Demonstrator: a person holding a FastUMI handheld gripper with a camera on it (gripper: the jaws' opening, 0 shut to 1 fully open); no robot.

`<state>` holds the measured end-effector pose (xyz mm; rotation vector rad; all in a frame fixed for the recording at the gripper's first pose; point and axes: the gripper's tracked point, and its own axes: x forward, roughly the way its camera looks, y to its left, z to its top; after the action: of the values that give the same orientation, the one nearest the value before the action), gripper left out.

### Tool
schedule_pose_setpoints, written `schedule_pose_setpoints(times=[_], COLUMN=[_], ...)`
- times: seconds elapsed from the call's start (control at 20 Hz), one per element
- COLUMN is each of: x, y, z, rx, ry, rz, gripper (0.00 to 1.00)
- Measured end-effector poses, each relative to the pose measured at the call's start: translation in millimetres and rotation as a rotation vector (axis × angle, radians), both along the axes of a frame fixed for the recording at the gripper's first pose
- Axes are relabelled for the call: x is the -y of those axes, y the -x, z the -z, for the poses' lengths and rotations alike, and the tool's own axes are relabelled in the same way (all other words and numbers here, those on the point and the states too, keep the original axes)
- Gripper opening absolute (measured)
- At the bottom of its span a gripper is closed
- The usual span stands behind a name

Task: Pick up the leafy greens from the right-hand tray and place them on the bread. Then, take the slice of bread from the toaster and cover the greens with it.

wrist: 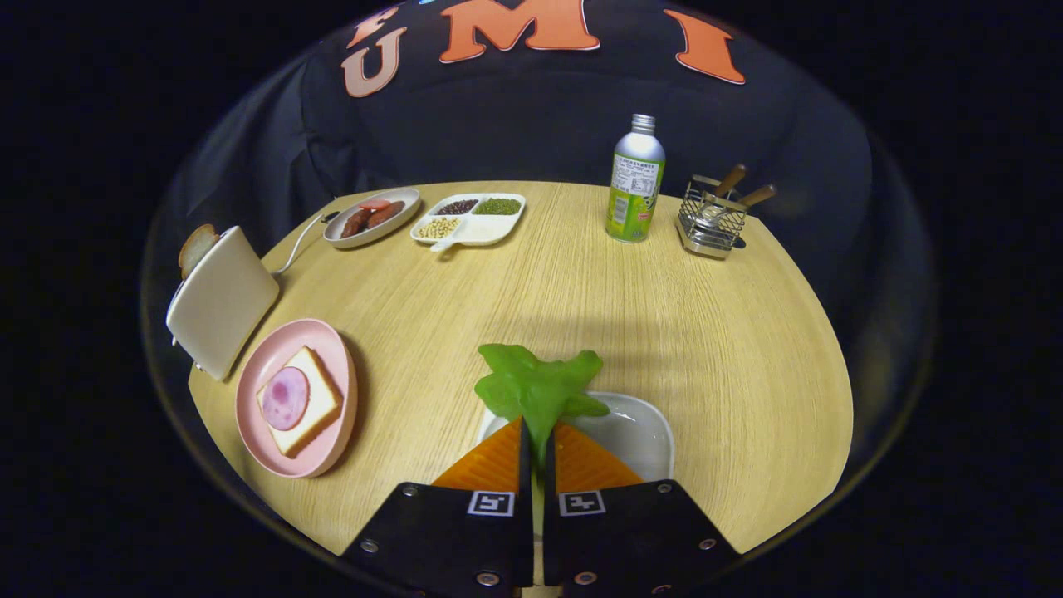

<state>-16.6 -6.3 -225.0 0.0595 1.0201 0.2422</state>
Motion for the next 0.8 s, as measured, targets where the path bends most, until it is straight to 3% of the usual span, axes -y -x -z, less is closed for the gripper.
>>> schedule_pose_setpoints(times=[0.3,0.8], x=[-29,-104], y=[-3,8], z=[-30,-70], rx=[0.071,0.120], ry=[-0.034,-0.124], rz=[-0.036,-0.169], gripper=[0.05,0.05])
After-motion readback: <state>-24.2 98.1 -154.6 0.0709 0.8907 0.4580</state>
